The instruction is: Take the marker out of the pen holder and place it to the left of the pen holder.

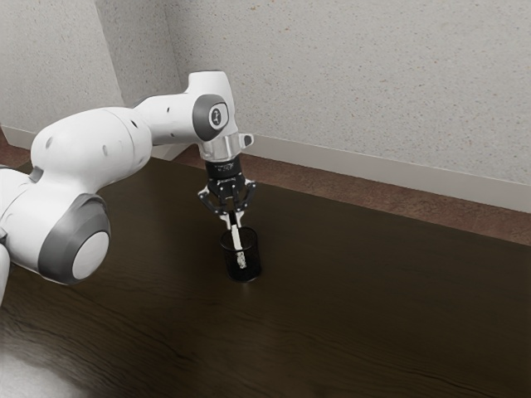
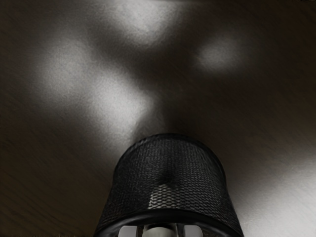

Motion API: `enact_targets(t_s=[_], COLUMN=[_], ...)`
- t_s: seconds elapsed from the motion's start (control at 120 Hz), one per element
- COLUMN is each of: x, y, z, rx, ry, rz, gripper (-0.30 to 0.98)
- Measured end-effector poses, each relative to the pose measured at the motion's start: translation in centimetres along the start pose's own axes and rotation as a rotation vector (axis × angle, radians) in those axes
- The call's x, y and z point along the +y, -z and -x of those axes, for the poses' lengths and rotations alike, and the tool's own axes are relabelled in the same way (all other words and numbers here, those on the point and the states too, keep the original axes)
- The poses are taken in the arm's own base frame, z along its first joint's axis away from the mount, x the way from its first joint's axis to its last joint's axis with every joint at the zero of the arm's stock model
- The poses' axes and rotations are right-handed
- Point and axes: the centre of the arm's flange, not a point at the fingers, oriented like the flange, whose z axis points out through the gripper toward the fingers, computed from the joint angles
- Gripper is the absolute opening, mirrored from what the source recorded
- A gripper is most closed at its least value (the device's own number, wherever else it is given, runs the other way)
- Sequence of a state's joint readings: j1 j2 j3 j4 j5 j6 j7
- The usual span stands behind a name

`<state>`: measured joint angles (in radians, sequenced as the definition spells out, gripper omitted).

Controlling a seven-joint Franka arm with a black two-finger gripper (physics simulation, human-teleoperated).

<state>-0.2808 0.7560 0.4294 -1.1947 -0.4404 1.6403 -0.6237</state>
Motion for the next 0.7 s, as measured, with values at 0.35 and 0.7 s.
enact_targets(t_s=[0.35, 0.7], x=[0.4, -15.4], y=[8.3, 13.5], z=[5.0, 6.5], rx=[0.078, -0.023], ry=[-0.025, 0.149], rz=[0.052, -0.057], gripper=[-0.06, -0.09])
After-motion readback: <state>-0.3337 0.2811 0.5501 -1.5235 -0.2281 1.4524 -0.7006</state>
